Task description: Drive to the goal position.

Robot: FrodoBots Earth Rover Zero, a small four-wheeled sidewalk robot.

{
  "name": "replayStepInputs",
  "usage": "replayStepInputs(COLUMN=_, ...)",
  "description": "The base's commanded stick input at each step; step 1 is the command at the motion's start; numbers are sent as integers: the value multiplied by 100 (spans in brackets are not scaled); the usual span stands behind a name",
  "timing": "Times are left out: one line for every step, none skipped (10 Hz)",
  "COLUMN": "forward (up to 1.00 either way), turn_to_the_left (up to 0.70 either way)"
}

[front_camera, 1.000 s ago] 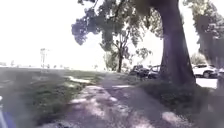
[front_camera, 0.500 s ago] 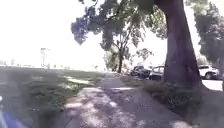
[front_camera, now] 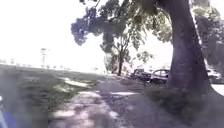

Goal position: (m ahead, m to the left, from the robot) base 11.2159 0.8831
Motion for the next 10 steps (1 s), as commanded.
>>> replayStepInputs(forward=70, turn_to_the_left=0)
replayStepInputs(forward=70, turn_to_the_left=0)
replayStepInputs(forward=70, turn_to_the_left=0)
replayStepInputs(forward=70, turn_to_the_left=0)
replayStepInputs(forward=70, turn_to_the_left=0)
replayStepInputs(forward=70, turn_to_the_left=0)
replayStepInputs(forward=70, turn_to_the_left=0)
replayStepInputs(forward=70, turn_to_the_left=0)
replayStepInputs(forward=70, turn_to_the_left=0)
replayStepInputs(forward=70, turn_to_the_left=0)
